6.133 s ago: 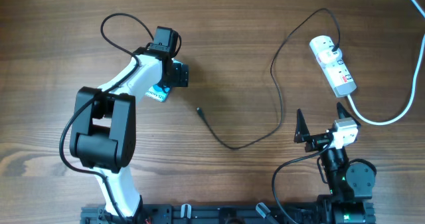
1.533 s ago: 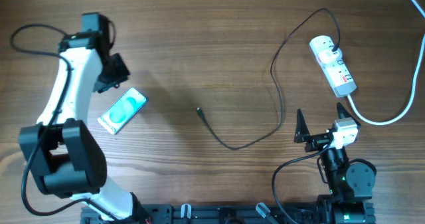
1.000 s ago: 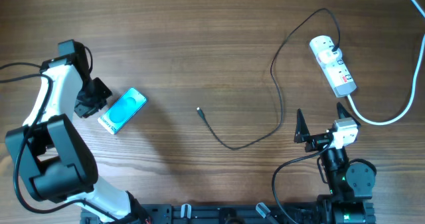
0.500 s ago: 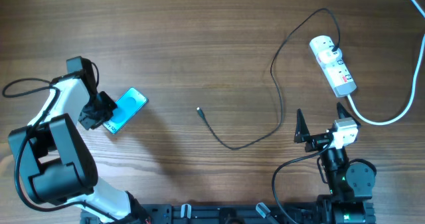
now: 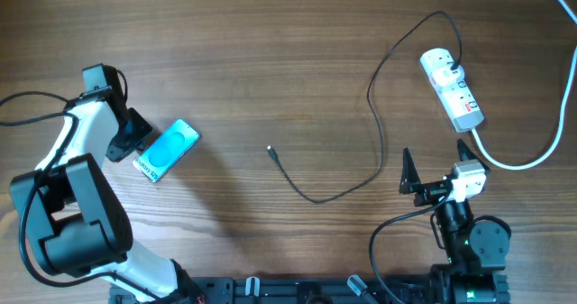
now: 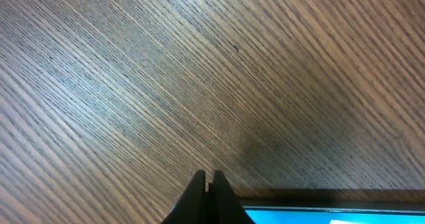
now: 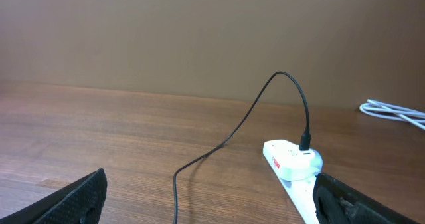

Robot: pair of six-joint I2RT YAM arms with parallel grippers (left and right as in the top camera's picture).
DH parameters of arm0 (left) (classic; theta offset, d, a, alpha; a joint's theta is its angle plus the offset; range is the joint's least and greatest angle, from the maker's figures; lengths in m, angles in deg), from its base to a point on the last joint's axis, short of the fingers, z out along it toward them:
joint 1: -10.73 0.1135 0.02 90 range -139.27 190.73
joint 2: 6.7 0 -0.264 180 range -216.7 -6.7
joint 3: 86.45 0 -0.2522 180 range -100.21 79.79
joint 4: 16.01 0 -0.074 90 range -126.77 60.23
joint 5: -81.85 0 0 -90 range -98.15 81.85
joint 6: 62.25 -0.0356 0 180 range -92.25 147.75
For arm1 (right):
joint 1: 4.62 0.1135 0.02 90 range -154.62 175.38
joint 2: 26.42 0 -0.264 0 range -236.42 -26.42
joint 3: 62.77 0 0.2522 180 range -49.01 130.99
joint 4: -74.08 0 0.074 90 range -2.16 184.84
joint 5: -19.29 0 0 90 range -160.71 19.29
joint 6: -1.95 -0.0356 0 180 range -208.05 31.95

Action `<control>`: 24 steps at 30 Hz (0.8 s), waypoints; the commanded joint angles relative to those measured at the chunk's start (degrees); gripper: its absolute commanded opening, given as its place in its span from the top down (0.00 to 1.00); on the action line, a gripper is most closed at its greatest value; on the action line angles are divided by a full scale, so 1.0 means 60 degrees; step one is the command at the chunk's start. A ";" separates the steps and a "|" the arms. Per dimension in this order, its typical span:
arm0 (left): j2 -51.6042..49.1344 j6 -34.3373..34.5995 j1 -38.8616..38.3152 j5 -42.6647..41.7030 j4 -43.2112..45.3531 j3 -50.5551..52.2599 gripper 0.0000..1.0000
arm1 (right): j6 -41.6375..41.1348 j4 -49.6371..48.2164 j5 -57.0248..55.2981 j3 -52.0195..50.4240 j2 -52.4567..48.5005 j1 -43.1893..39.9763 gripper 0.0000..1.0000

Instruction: Plug charger to phone and switch on socket

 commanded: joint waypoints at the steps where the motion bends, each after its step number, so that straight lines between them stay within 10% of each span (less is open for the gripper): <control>1: -0.0135 0.0066 0.0055 0.0193 0.0288 0.0284 0.96 | -0.0076 -0.0029 -0.0087 -0.0011 0.0066 -0.0069 0.00; 24: -0.0135 0.0095 0.0044 -0.1504 -0.0994 0.1155 0.91 | -0.0073 -0.0029 -0.0087 -0.0011 0.0066 -0.0069 0.00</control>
